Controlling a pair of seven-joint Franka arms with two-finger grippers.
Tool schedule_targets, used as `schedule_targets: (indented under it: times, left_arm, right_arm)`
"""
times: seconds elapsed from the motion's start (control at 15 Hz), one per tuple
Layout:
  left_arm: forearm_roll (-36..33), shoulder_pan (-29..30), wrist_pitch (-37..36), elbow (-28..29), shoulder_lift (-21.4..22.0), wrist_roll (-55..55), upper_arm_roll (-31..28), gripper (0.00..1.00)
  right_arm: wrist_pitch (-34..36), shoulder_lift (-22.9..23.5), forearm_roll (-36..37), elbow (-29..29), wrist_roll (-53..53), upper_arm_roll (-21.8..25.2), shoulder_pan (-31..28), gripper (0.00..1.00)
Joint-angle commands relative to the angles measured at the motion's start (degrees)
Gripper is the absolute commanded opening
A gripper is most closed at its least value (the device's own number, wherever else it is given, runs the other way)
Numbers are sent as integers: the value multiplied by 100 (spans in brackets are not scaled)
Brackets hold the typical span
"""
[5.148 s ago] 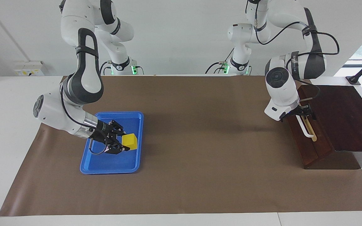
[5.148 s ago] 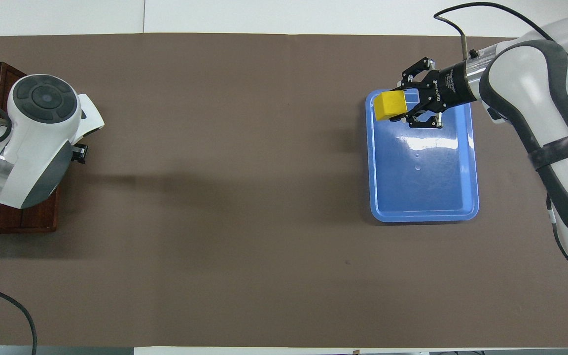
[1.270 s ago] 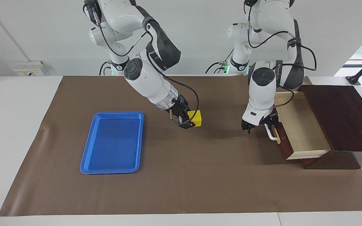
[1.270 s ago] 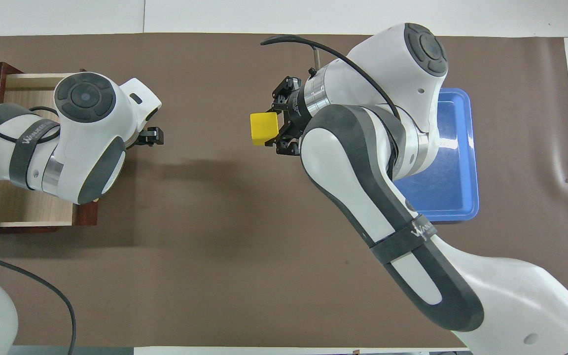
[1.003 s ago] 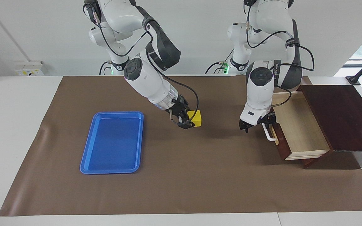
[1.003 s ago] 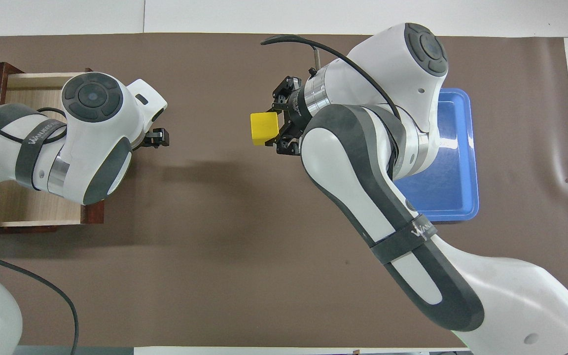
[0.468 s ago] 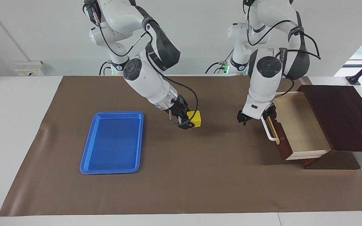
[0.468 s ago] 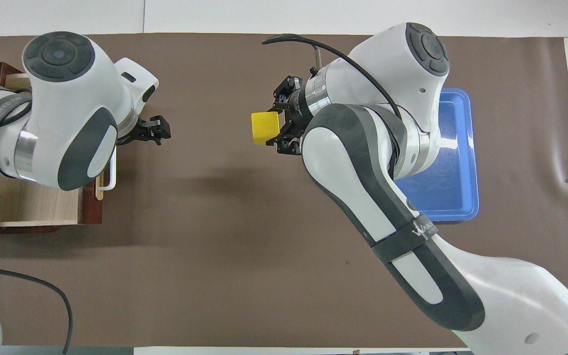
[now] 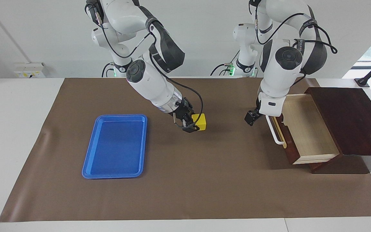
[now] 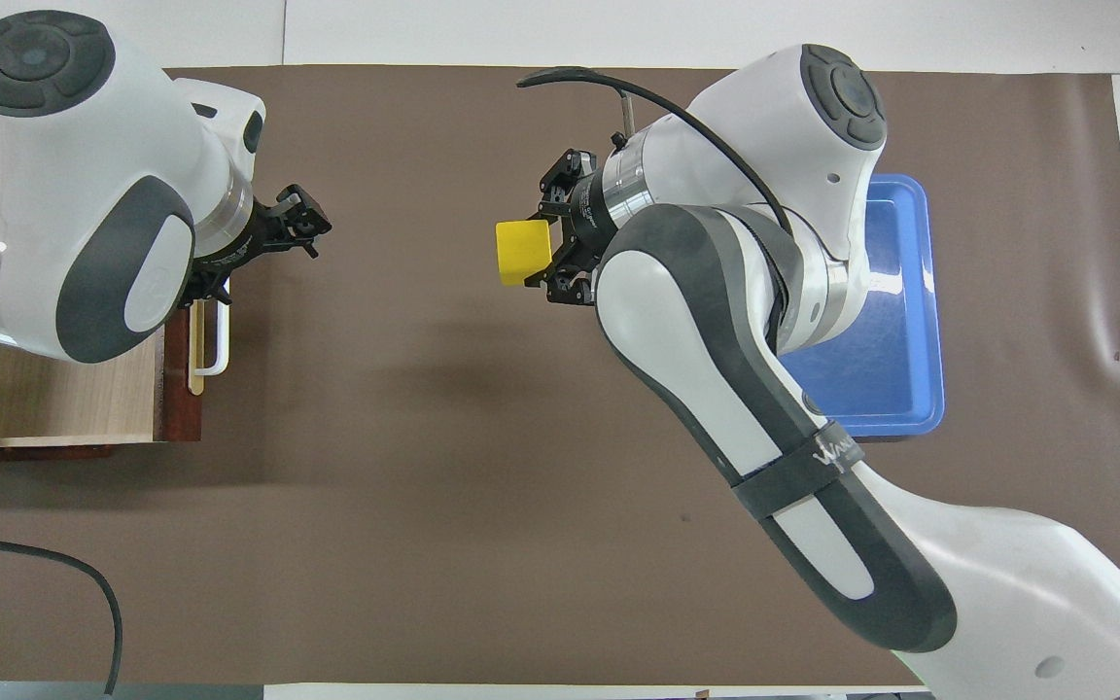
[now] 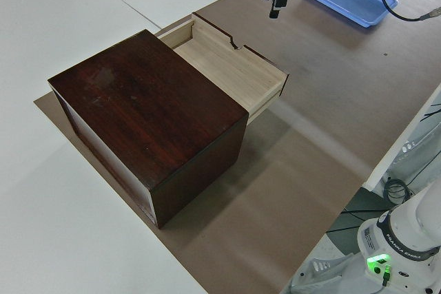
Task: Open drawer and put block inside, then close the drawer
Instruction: 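Pull the drawer open with the left gripper, then release its handle, then reach the left gripper to the yellow block held by the right gripper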
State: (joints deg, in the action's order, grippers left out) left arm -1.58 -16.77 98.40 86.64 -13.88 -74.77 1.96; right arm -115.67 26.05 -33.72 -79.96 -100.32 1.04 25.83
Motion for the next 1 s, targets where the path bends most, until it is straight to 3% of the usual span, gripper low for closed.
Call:
schedule_targets:
  times: [0.0,0.27,0.6,0.8,0.94]
  left_arm:
    - [377,-19,-111,-481,-229,-1676,-38,100]
    - [369,-273,547,-596,-379,-3666,-20,100]
    - [351,-1073,460,-1236,-879,-4141,-55,100]
    - [203,-1546,49,-1886,-1485,-4450,-152,100]
    - [219,-1566,-5,-1896,-1486,-4503,-170,100]
  right_arm:
    - [45,-4,32,42,-137,-34,-43,0]
    - [27,-4,24,42,-128,-34,-43,0]
    - [10,5,15,25,-128,-34,-43,0]
    - [19,5,23,16,-128,-34,-34,0]
    - [19,-3,23,16,-128,-34,-34,0]
